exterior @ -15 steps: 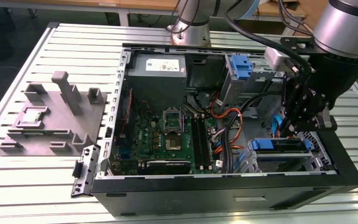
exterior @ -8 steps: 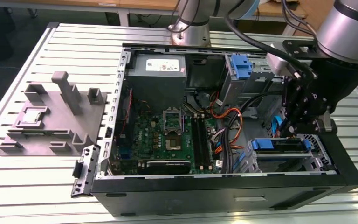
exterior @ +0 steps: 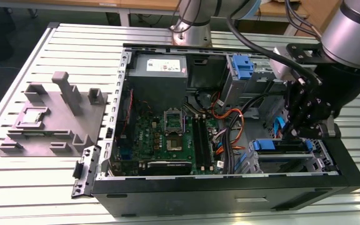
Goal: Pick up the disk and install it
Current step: 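Insert the second disk wire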
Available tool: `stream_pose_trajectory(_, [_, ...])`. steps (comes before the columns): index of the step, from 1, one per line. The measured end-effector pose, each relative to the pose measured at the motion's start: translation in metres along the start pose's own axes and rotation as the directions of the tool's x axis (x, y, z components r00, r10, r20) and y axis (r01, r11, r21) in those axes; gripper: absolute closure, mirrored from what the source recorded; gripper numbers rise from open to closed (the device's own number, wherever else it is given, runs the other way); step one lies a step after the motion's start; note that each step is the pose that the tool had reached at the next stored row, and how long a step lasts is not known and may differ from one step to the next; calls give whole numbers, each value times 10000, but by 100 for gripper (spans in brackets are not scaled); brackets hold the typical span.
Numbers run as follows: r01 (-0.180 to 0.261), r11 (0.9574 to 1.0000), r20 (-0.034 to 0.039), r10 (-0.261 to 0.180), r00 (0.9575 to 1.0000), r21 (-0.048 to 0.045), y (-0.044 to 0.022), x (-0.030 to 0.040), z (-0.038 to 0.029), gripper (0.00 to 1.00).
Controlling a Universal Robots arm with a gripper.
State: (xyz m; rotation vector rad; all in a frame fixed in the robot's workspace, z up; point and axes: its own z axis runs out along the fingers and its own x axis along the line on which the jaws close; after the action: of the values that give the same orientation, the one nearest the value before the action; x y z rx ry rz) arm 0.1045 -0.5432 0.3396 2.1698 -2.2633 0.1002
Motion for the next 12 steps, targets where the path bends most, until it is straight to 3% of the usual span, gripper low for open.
stream_pose_trajectory(12, [16, 10000, 1, -16, 10000, 1, -1, 30, 12, 84])
